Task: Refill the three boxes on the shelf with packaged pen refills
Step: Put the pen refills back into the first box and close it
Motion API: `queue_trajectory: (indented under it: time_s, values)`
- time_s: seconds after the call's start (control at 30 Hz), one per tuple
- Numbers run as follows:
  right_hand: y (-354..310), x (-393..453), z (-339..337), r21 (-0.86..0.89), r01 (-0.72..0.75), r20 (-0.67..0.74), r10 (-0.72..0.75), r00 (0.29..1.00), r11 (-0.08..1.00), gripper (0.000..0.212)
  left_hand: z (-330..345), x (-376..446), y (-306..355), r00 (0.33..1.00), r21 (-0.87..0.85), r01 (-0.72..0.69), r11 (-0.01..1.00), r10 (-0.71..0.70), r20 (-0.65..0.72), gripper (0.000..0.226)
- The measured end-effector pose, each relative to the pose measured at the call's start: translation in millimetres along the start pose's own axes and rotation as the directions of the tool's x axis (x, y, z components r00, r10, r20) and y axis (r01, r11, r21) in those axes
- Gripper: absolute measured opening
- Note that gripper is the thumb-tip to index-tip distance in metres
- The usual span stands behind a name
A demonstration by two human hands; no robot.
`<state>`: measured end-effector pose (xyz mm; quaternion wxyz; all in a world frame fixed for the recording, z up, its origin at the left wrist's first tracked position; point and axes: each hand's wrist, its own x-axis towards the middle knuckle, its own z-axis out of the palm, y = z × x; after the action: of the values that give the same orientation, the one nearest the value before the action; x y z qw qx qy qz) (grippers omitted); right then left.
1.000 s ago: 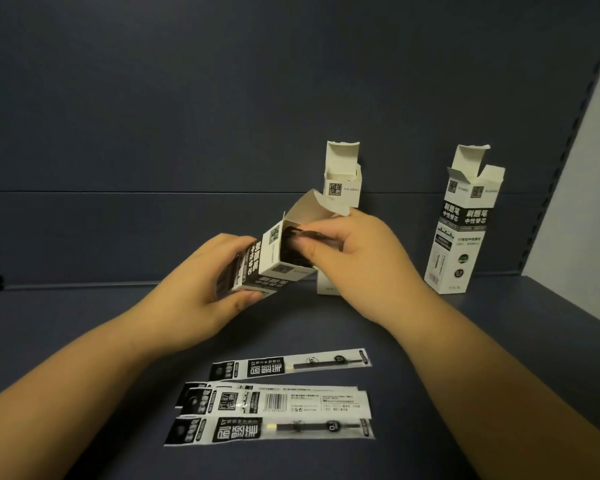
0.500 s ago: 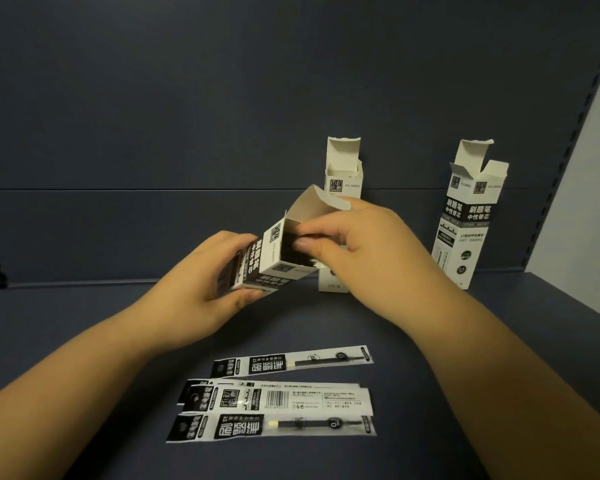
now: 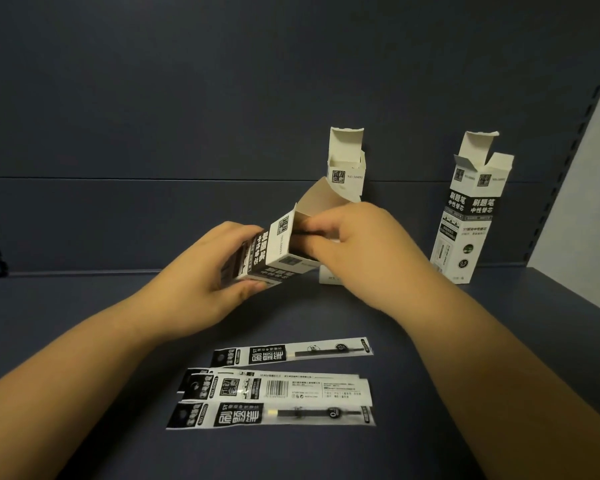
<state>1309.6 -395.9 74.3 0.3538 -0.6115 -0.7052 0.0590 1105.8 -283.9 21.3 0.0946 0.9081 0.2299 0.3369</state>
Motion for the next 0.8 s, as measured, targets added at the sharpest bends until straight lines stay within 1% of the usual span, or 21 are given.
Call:
queue_trajectory:
  time_s: [0.1, 0.13, 0.27, 0.33, 0.37, 0.47, 0.5, 0.63, 0.67, 0.73, 0.8]
  values:
    - [3.5, -6.1, -7.7, 0.058, 0.004, 0.024, -0.006, 1.0, 0.998, 0.022, -0.4, -0.9, 2.4, 1.0, 0.007, -0.018, 1.0, 0.018, 0.0, 0.06]
    - [3.0, -6.3, -8.6, 0.038, -0.005, 0.05, 0.004, 0.999, 0.999, 0.023, 0.0, -1.1, 2.9, 1.0, 0.01, -0.022, 1.0, 0.022, 0.004, 0.06]
    - [-3.1, 2.3, -1.4, -0.158, -0.05, 0.139, 0.072, 0.988, 0.986, 0.028, 1.4, -0.3, 2.6, 0.999, 0.025, -0.03, 0.999, 0.029, 0.024, 0.059]
    - [-4.0, 4.3, 0.4, -0.164, -0.053, 0.146, 0.077, 0.986, 0.985, 0.028, 0.9, -0.4, 1.4, 0.999, 0.029, -0.032, 0.999, 0.031, 0.016, 0.06]
    - [-2.5, 3.3, -0.8, -0.126, -0.048, 0.142, 0.066, 0.988, 0.991, 0.027, 0.5, -0.5, 1.1, 0.999, 0.029, -0.031, 0.999, 0.031, 0.012, 0.06]
    - [7.8, -3.2, -5.4, 0.122, 0.006, 0.091, -0.018, 0.996, 0.993, 0.02, -0.6, -0.9, 0.6, 1.0, 0.021, -0.02, 1.0, 0.02, 0.002, 0.06]
    - [10.8, -5.5, -5.8, 0.165, 0.049, 0.07, -0.061, 0.996, 0.985, 0.021, -0.9, -1.1, 0.6, 1.0, 0.014, -0.012, 1.0, 0.012, -0.002, 0.06]
    - [19.1, -9.2, 1.6, 0.218, 0.195, -0.081, -0.182, 0.98, 0.956, 0.027, -1.5, -2.7, -4.0, 0.999, -0.036, 0.039, 0.999, -0.039, -0.025, 0.059]
    - [21.6, -8.6, 3.8, 0.263, 0.226, -0.137, -0.195, 0.971, 0.938, 0.024, -1.9, -3.4, -5.5, 0.998, -0.047, 0.056, 0.997, -0.057, -0.027, 0.06]
    - [25.1, -7.2, 6.5, 0.356, 0.226, -0.245, -0.143, 0.959, 0.907, 0.016, -3.4, -4.6, -7.0, 0.996, -0.069, 0.087, 0.994, -0.09, -0.03, 0.066]
    - [27.5, -6.5, 8.4, 0.4, 0.146, -0.298, -0.022, 0.954, 0.905, 0.031, -4.9, -5.3, -7.9, 0.994, -0.085, 0.101, 0.991, -0.104, -0.034, 0.066]
